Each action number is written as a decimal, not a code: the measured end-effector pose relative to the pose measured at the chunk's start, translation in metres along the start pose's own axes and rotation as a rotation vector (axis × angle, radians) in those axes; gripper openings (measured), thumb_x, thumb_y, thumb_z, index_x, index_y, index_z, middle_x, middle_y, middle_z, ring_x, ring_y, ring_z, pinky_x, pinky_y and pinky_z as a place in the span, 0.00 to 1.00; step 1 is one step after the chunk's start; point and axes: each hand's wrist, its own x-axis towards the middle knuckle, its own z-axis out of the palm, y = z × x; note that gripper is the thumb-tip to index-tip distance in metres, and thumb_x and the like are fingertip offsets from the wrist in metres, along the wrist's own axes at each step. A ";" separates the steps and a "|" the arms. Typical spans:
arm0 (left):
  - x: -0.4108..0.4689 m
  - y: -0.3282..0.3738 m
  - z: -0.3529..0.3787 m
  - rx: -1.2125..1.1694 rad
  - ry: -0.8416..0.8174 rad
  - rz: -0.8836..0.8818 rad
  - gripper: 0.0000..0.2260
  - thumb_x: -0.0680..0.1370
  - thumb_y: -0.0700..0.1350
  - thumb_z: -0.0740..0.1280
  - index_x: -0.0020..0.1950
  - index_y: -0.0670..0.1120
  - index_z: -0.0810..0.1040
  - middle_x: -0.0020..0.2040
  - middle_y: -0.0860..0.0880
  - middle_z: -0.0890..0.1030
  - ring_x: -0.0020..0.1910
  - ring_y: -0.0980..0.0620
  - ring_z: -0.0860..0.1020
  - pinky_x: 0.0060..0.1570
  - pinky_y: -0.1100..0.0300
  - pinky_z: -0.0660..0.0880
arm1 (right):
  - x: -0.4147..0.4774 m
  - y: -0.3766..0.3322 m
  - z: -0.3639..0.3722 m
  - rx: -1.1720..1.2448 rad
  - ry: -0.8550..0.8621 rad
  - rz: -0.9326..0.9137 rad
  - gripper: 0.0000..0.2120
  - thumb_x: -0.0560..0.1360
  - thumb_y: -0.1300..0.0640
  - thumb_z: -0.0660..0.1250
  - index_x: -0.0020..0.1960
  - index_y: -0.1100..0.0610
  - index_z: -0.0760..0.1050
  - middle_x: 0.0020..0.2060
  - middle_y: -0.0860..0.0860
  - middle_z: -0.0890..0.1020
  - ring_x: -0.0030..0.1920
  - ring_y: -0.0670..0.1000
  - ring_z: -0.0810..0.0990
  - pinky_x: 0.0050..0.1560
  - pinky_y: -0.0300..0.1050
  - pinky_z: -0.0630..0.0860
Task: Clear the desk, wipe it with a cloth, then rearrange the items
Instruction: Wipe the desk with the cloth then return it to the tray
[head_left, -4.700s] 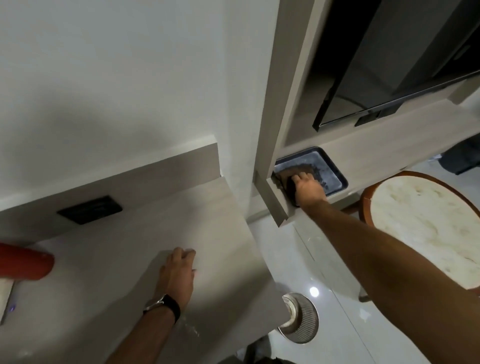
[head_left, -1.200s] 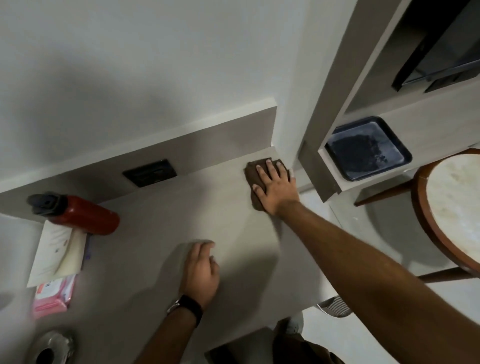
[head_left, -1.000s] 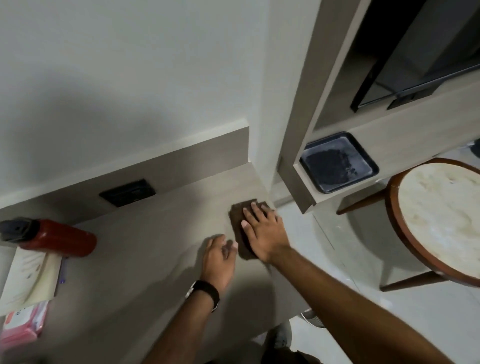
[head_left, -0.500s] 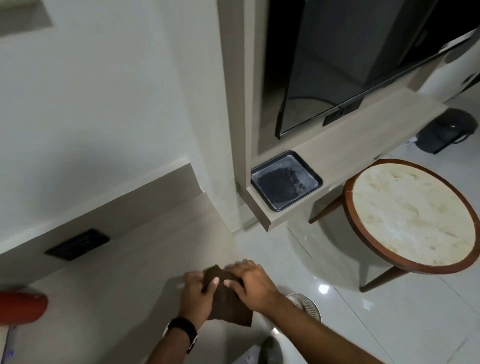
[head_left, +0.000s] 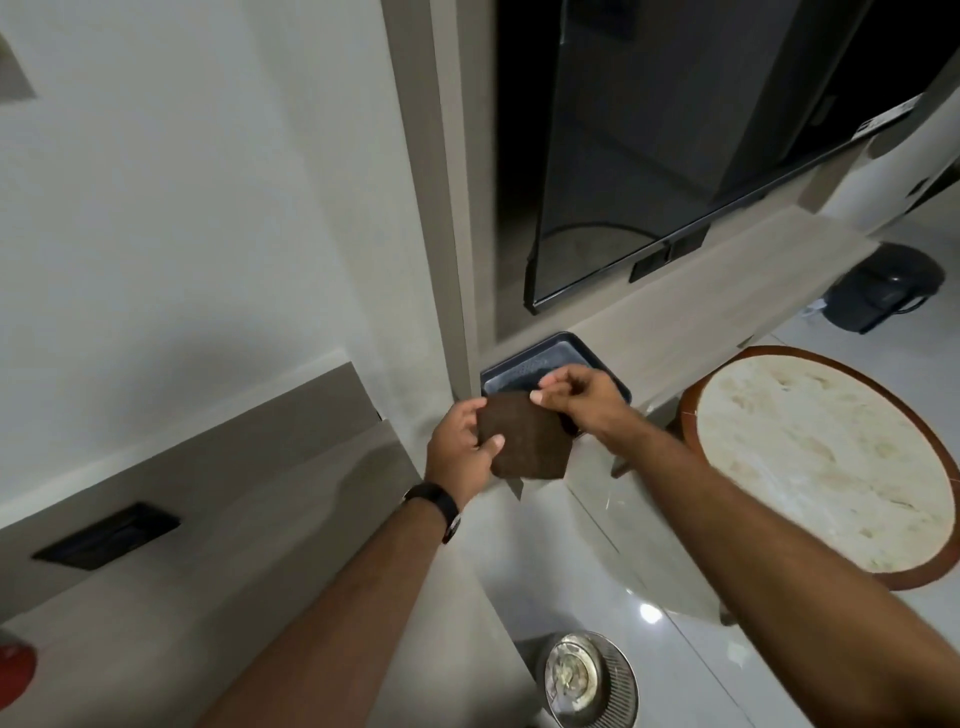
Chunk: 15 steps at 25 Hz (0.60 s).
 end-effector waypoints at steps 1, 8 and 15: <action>0.018 0.003 0.013 -0.039 0.005 -0.012 0.25 0.73 0.33 0.73 0.64 0.53 0.76 0.59 0.50 0.81 0.53 0.56 0.82 0.46 0.67 0.81 | 0.017 -0.005 -0.010 -0.017 0.051 -0.054 0.13 0.70 0.57 0.81 0.52 0.59 0.83 0.41 0.52 0.86 0.46 0.50 0.83 0.54 0.49 0.82; 0.082 -0.043 0.071 0.188 0.037 -0.232 0.28 0.73 0.31 0.67 0.73 0.46 0.71 0.67 0.42 0.77 0.66 0.44 0.77 0.70 0.52 0.73 | 0.092 0.030 0.001 -0.781 0.001 -0.288 0.07 0.76 0.63 0.72 0.51 0.54 0.83 0.55 0.51 0.83 0.57 0.50 0.81 0.66 0.44 0.75; -0.050 -0.081 -0.003 0.193 0.361 0.025 0.15 0.73 0.34 0.66 0.55 0.47 0.84 0.54 0.52 0.85 0.52 0.61 0.80 0.57 0.71 0.74 | 0.066 0.052 0.023 -1.183 0.054 -0.405 0.19 0.75 0.55 0.66 0.64 0.54 0.81 0.72 0.54 0.75 0.71 0.60 0.72 0.73 0.53 0.67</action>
